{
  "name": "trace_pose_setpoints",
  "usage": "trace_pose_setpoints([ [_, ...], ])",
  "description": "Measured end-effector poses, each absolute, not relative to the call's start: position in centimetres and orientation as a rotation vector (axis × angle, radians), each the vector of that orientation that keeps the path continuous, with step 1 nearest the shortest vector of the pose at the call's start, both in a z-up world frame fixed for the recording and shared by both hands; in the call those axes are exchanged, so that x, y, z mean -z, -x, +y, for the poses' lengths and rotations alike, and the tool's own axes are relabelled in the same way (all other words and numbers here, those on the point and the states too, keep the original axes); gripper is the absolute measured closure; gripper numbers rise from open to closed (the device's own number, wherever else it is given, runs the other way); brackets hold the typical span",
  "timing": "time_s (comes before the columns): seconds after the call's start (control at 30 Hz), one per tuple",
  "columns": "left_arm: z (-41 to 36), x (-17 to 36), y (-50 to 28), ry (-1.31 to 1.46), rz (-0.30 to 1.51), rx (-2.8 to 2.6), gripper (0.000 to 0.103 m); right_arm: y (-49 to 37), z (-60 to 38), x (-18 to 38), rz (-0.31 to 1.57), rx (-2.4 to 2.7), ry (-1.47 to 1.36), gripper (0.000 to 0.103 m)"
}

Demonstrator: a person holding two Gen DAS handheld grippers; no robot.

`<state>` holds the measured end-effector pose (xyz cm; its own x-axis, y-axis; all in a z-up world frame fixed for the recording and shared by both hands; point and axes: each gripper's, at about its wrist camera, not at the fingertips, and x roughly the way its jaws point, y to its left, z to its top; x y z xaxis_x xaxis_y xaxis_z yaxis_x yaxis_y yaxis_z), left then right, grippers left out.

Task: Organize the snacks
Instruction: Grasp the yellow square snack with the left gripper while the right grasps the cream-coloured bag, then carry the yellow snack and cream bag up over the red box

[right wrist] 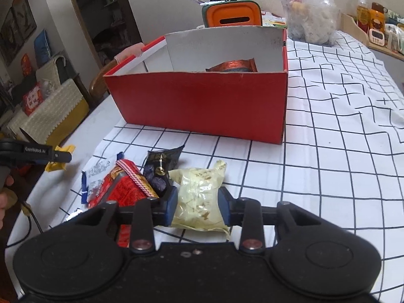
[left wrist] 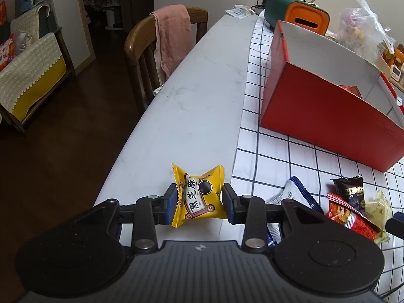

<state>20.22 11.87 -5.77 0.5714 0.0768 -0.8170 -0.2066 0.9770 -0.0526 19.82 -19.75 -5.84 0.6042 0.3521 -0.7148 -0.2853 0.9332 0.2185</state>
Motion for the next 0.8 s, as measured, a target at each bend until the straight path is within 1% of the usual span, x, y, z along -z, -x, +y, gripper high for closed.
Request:
trace_pose_setpoints([
  [0.1,11.8,5.6,-20.0,0.145,0.947,-0.167,0.066,-20.0,-19.7,5.9,0.854,-0.373,-0.089,0.064],
  [0.13,11.8,5.6,-20.0,0.144,0.945,-0.164,0.066,-20.1,-19.6,6.0,0.861,-0.375,-0.091,0.056],
  [0.17,11.7,5.5,-20.0,0.142,0.942,-0.165,0.066,-20.2,-19.5,6.2,0.868,-0.373,-0.087,0.041],
  [0.2,11.7,5.5,-20.0,0.143,0.941,-0.166,0.066,-20.2,-19.3,6.3,0.864,-0.36,-0.077,0.029],
  [0.23,11.8,5.5,-20.1,0.144,0.942,-0.164,0.066,-20.3,-19.2,6.4,0.853,-0.34,-0.066,0.009],
  [0.3,11.7,5.6,-20.1,0.142,0.941,-0.164,0.066,-20.4,-19.2,6.6,0.821,-0.321,-0.073,0.013],
  [0.4,11.8,5.6,-20.1,0.144,0.942,-0.162,0.066,-21.1,-19.2,7.0,0.844,-0.323,-0.091,0.02],
  [0.47,11.8,5.7,-20.2,0.144,0.943,-0.161,0.066,-21.4,-19.0,7.3,0.856,-0.316,-0.084,0.031],
  [0.5,11.8,5.8,-20.3,0.143,0.944,-0.161,0.066,-21.6,-19.0,7.5,0.865,-0.317,-0.084,0.032],
  [0.6,11.7,6.0,-20.3,0.142,0.947,-0.161,0.066,-21.9,-18.8,8.0,0.879,-0.317,-0.087,0.041],
  [0.67,11.6,6.0,-20.3,0.141,0.948,-0.157,0.066,-22.0,-18.5,8.3,0.885,-0.32,-0.078,0.051],
  [0.7,11.6,6.1,-20.3,0.138,0.948,-0.158,0.066,-21.9,-18.4,8.4,0.886,-0.319,-0.073,0.053],
  [0.73,11.6,6.1,-20.3,0.135,0.948,-0.157,0.066,-21.9,-18.3,8.5,0.886,-0.32,-0.07,0.059],
  [0.77,11.6,6.0,-20.3,0.133,0.947,-0.156,0.066,-21.8,-18.4,8.5,0.884,-0.32,-0.069,0.062],
  [0.8,11.5,6.0,-20.2,0.133,0.946,-0.156,0.066,-21.8,-18.5,8.5,0.881,-0.32,-0.069,0.064],
])
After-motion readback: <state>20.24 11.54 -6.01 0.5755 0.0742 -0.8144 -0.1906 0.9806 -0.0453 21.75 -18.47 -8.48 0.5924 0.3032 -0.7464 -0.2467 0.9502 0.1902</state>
